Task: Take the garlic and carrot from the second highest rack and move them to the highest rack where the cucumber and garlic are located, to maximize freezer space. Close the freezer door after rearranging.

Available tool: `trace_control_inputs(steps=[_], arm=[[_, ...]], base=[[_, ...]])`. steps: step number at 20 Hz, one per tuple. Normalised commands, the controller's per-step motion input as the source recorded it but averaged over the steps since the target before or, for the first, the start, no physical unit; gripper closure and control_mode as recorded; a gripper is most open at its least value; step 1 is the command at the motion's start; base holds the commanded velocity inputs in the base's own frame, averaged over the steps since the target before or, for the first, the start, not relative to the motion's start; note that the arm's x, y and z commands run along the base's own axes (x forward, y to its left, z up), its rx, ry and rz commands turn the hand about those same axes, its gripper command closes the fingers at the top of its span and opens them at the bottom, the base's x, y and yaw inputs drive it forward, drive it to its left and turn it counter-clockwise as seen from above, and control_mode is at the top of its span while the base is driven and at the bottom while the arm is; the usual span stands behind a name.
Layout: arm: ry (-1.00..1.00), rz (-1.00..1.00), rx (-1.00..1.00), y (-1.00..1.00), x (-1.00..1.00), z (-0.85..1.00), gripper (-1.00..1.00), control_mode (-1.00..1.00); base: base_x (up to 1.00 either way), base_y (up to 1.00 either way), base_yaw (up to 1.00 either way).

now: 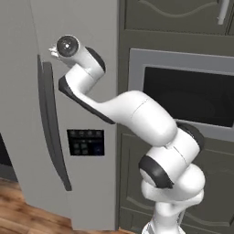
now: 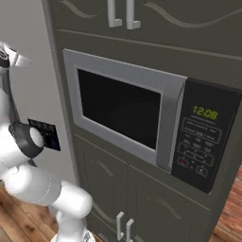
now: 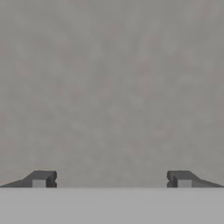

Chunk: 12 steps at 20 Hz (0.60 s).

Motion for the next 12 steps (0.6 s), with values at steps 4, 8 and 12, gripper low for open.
trace_control_inputs(steps=[4, 8, 12], arm=[[0.0, -0.34, 0.04, 0.0, 0.76, 0.0, -1.0, -1.0], [0.0, -0.21, 0.06, -0.07, 0.54, -0.03, -1.0, -1.0], [0.0, -0.12, 0.09, -0.22, 0.34, -0.08, -1.0, -1.0]], base=[[0.0, 0.0, 0.0], [0.0, 0.0, 0.0], [0.0, 0.0, 0.0]])
